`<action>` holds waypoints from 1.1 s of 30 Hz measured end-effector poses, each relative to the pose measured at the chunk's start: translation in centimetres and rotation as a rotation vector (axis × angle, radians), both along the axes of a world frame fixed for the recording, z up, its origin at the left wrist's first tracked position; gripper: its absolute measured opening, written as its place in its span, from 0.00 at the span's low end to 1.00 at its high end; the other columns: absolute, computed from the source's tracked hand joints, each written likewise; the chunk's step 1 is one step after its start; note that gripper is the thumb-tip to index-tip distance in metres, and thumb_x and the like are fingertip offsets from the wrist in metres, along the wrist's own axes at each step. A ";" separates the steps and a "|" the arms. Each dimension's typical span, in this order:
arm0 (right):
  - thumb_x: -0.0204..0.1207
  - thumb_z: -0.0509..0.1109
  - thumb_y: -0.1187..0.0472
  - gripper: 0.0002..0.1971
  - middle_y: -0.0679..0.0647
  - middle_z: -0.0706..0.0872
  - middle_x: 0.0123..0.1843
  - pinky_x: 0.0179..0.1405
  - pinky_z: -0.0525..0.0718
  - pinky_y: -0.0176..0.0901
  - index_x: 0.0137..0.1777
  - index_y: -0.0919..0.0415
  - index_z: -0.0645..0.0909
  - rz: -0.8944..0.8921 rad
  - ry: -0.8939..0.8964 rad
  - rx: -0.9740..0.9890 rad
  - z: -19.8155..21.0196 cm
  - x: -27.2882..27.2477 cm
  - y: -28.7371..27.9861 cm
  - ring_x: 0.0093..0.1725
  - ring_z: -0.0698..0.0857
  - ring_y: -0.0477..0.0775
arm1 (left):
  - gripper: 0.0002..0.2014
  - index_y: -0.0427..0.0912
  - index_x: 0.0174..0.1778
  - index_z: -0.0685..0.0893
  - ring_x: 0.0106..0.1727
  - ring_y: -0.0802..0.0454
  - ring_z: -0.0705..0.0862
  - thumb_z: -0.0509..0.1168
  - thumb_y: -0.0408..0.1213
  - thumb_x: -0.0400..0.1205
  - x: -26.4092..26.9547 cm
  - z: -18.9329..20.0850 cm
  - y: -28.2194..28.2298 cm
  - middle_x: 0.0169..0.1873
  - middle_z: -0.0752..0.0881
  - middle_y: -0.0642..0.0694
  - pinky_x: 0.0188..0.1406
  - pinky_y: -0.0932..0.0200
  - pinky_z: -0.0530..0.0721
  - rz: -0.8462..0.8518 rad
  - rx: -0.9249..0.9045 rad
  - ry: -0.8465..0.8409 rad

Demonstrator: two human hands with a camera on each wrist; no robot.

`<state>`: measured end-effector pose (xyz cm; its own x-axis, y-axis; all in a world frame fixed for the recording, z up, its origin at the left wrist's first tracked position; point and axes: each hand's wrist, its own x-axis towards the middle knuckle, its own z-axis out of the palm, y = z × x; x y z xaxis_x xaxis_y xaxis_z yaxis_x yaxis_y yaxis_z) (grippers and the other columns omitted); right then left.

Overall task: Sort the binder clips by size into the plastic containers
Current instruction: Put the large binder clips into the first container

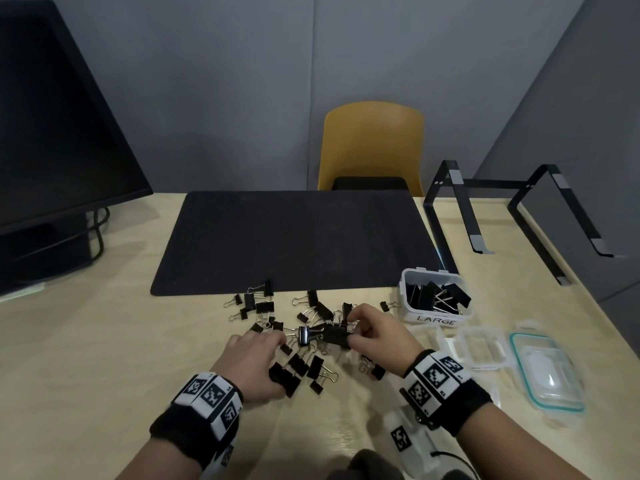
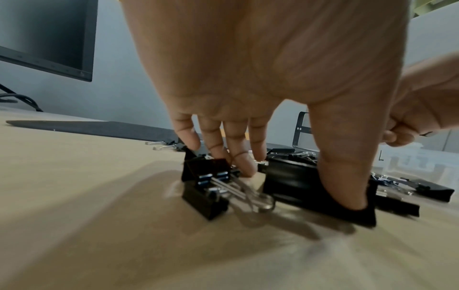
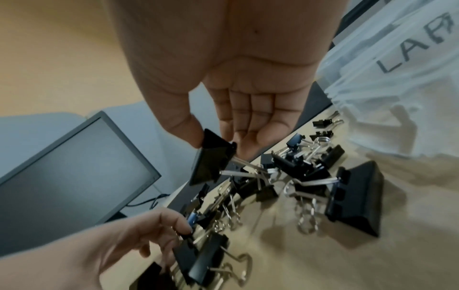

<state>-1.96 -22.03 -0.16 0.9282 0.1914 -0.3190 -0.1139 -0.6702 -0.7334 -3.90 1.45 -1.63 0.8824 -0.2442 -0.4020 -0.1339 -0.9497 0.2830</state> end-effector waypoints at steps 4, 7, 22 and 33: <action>0.74 0.69 0.63 0.06 0.48 0.84 0.36 0.39 0.81 0.37 0.47 0.51 0.79 -0.072 0.015 0.093 0.3 0.5 -0.5 0.35 0.82 0.46 | 0.48 0.59 0.76 0.59 0.71 0.54 0.67 0.70 0.67 0.61 -0.1 -0.5 -0.8 0.70 0.70 0.59 0.75 0.52 0.61 -0.024 0.046 0.012; 0.75 0.69 0.67 0.06 0.53 0.85 0.35 0.33 0.83 0.38 0.44 0.54 0.81 -0.150 0.074 0.246 0.6 0.7 -0.8 0.31 0.84 0.48 | 0.47 0.57 0.77 0.59 0.72 0.53 0.68 0.68 0.67 0.63 -0.1 -0.8 -1.4 0.70 0.71 0.56 0.75 0.50 0.62 -0.040 0.069 0.004; 0.79 0.63 0.74 0.06 0.62 0.83 0.35 0.33 0.87 0.39 0.43 0.68 0.81 -0.350 0.120 0.688 3.2 1.4 -4.9 0.31 0.87 0.53 | 0.40 0.53 0.78 0.60 0.59 0.54 0.78 0.70 0.47 0.71 1.9 3.3 -3.3 0.63 0.78 0.50 0.56 0.60 0.79 0.133 -0.183 0.030; 0.80 0.61 0.74 0.10 0.60 0.88 0.34 0.36 0.89 0.39 0.43 0.65 0.83 -0.477 -0.019 0.805 5.7 2.3 -12.3 0.31 0.88 0.52 | 0.29 0.56 0.71 0.70 0.43 0.60 0.83 0.70 0.54 0.74 3.2 6.8 -7.1 0.57 0.78 0.58 0.46 0.62 0.80 0.205 -0.374 -0.095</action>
<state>0.32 -34.35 5.57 0.9693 -0.0540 -0.2398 -0.2291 0.1549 -0.9610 -0.65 -5.64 5.19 0.9568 -0.1731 -0.2336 0.0049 -0.7937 0.6083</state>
